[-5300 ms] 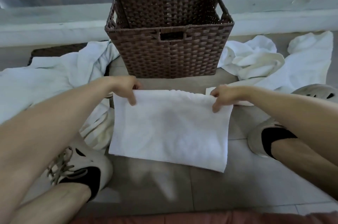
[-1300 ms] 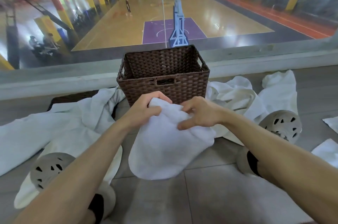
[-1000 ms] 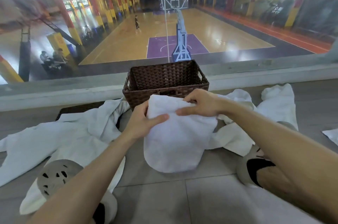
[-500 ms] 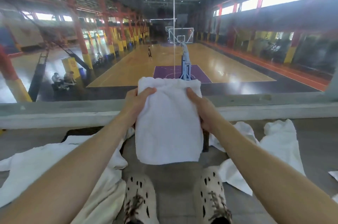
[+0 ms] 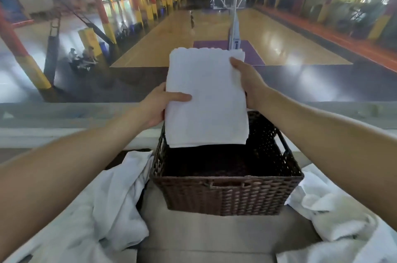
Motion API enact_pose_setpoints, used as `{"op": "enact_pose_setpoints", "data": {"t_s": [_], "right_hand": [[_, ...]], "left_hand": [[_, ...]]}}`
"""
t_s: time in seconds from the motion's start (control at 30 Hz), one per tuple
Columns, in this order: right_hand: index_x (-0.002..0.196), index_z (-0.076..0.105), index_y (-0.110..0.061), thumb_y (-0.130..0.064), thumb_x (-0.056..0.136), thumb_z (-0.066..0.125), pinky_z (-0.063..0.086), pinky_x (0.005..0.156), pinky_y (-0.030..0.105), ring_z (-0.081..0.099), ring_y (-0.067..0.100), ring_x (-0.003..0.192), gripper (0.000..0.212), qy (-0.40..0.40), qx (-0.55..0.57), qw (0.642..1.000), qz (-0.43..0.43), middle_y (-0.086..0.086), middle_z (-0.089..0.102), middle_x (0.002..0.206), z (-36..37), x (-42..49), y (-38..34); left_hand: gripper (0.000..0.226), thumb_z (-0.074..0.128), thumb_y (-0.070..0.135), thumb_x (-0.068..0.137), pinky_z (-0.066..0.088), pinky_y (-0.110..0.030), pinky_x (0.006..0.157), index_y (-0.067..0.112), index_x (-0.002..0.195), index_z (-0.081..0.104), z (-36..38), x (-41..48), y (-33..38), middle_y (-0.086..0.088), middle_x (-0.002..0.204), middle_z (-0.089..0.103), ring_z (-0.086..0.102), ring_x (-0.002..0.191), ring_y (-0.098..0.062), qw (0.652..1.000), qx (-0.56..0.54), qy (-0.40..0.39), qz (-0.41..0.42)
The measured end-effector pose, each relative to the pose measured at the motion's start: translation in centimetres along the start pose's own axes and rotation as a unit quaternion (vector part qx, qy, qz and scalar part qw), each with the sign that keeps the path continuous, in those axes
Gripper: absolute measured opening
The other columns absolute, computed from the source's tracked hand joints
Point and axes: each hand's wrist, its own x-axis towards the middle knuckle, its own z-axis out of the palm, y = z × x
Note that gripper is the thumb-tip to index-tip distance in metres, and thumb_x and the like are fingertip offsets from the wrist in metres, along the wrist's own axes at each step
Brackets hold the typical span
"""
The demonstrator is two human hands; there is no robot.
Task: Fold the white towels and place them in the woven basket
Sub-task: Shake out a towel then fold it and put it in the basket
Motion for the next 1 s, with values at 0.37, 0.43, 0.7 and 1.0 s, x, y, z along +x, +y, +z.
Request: {"op": "enact_pose_setpoints", "data": {"t_s": [0.37,0.43,0.7,1.0], "right_hand": [[0.116,0.078,-0.009,-0.03,0.089,0.075,0.061,0.096,0.047,0.078,0.034,0.098,0.034,0.028,-0.09,0.978,0.189,0.012,0.082,0.105,-6.8,6.5,20.2],[0.113,0.078,-0.009,-0.032,0.087,0.074,0.06,0.089,0.044,0.077,0.033,0.09,0.035,0.025,-0.118,0.966,0.231,0.012,0.082,0.101,-6.8,7.8,22.3],[0.117,0.072,-0.012,-0.038,0.085,0.062,0.057,0.099,0.043,0.077,0.037,0.102,0.043,-0.019,-0.112,0.946,0.303,0.012,0.081,0.105,-5.2,13.7,27.3],[0.156,0.031,-0.002,-0.052,0.105,0.052,0.049,0.093,0.039,0.055,0.039,0.133,0.074,-0.05,-0.576,0.805,0.133,0.02,0.047,0.151,-5.0,13.4,32.7]], "left_hand": [[0.052,0.087,0.008,0.058,0.06,-0.052,0.102,0.005,0.11,0.081,1.6,4.5,-16.9,-0.013,0.113,0.082,0.078,0.106,-0.034,0.959,0.059,0.041,-0.274],[0.03,0.083,0.003,0.063,0.06,-0.051,0.103,0.006,0.093,0.08,1.8,5.5,-18.1,-0.017,0.113,0.08,0.076,0.106,-0.037,0.934,0.079,0.056,-0.343],[0.043,0.084,0.006,0.078,0.058,-0.043,0.103,0.002,0.12,0.072,-0.1,9.0,-19.0,-0.014,0.129,0.069,0.067,0.113,-0.035,0.875,0.218,0.081,-0.424],[0.168,0.1,0.065,0.051,0.017,-0.053,0.133,0.026,0.17,-0.013,1.0,12.0,-24.0,-0.016,0.175,-0.013,-0.009,0.164,-0.038,0.55,0.778,-0.243,-0.184]]}}
